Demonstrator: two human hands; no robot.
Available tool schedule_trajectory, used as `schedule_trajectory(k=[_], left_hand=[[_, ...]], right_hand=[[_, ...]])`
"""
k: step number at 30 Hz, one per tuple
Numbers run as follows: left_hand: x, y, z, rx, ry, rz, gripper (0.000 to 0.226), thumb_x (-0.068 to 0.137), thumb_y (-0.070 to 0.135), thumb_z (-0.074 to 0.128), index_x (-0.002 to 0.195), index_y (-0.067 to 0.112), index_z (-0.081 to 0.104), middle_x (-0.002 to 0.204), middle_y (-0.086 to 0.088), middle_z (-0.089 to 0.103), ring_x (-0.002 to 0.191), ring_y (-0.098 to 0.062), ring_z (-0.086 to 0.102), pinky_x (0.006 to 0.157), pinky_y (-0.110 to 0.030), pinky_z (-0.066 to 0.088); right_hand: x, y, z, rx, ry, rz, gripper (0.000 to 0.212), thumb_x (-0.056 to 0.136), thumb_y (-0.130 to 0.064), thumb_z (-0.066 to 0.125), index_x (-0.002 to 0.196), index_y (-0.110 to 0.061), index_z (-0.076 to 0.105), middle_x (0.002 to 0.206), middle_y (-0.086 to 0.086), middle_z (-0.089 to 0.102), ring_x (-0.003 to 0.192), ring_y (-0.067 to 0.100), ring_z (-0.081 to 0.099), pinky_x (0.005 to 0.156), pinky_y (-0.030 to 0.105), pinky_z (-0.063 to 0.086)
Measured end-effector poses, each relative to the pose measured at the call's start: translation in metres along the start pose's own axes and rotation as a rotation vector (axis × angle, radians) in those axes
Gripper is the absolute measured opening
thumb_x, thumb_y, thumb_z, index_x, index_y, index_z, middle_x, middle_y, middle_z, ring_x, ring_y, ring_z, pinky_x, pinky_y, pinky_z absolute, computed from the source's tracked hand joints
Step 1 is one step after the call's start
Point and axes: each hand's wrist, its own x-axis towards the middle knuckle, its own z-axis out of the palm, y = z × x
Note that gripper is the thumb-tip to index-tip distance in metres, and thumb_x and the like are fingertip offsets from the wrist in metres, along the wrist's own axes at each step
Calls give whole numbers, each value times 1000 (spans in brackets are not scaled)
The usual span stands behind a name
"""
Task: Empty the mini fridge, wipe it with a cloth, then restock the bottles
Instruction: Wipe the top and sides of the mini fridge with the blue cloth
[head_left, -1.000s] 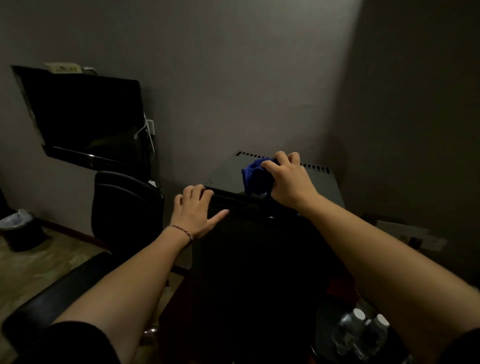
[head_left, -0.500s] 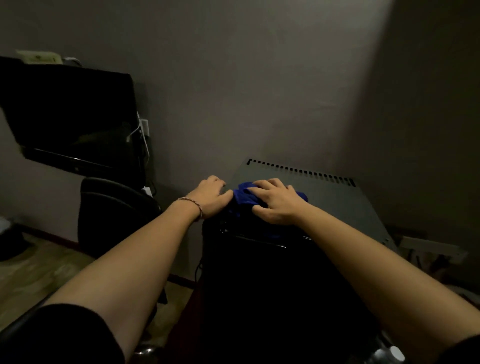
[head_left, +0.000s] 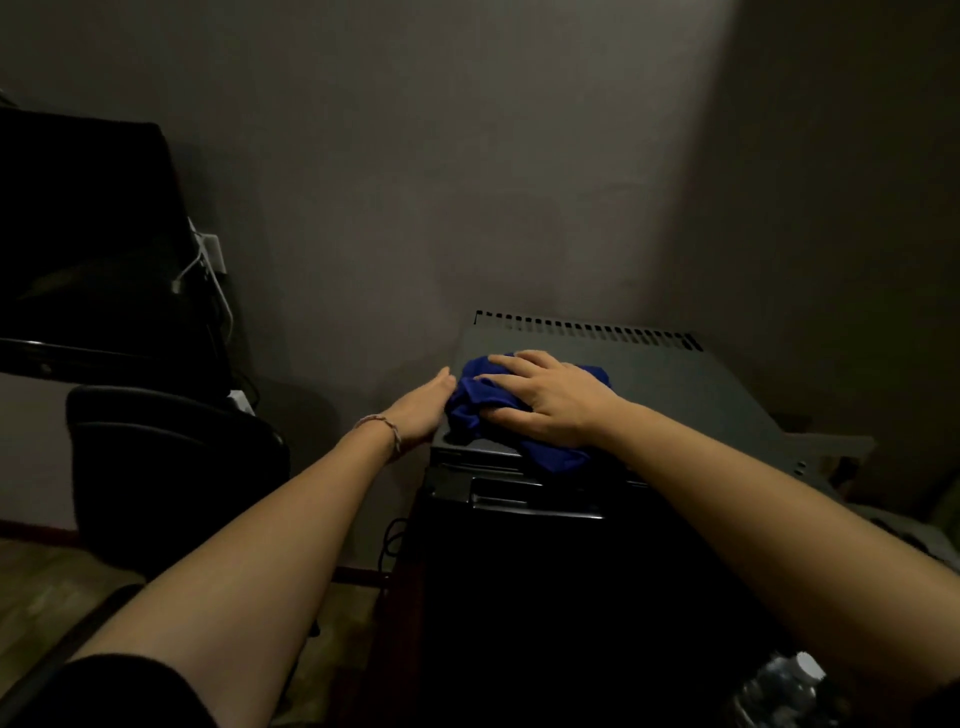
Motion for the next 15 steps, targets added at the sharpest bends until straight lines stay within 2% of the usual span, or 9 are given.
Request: schedule_trajectory(k=[2, 4, 7, 9, 12, 15], left_hand=[[5, -8, 2, -69, 5, -8, 70, 91, 69, 32, 149, 30, 37, 153, 4, 37, 138, -15, 36, 118, -36, 24], [4, -11, 4, -51, -5, 37, 49, 104, 48, 29, 147, 29, 41, 146, 7, 43, 133, -12, 40, 113, -30, 27], [6, -12, 4, -31, 21, 75, 42, 107, 34, 28, 147, 29, 41, 145, 3, 46, 134, -15, 41, 112, -28, 27], [6, -7, 3, -49, 37, 75, 43, 106, 37, 29, 147, 30, 41, 142, 4, 48, 133, -16, 41, 108, -26, 26], [8, -1, 1, -81, -2, 62, 45, 98, 48, 43, 141, 36, 46, 136, 5, 56, 123, -16, 52, 110, -35, 35], [10, 3, 1, -80, -49, 30, 44, 97, 40, 50, 139, 30, 47, 132, 3, 58, 115, -13, 56, 101, -32, 43]], right_hand=[[10, 4, 2, 8, 3, -7, 63, 97, -67, 30, 155, -41, 25, 165, -11, 16, 150, 21, 13, 117, 49, 26], [24, 10, 3, 18, 4, -2, 64, 97, -67, 31, 155, -40, 26, 165, -11, 17, 150, 21, 14, 117, 50, 26], [47, 20, 5, 14, -3, 25, 64, 97, -68, 31, 154, -39, 27, 165, -11, 17, 150, 23, 14, 117, 48, 27], [62, 27, 5, 5, -10, 53, 65, 96, -69, 30, 154, -39, 27, 165, -10, 16, 150, 24, 15, 116, 46, 28], [79, 37, 7, 15, -14, 91, 68, 94, -74, 26, 153, -41, 28, 165, -8, 17, 150, 26, 16, 116, 49, 28], [87, 45, 8, 41, -17, 136, 74, 90, -79, 24, 154, -42, 26, 166, -8, 16, 150, 26, 15, 117, 53, 27]])
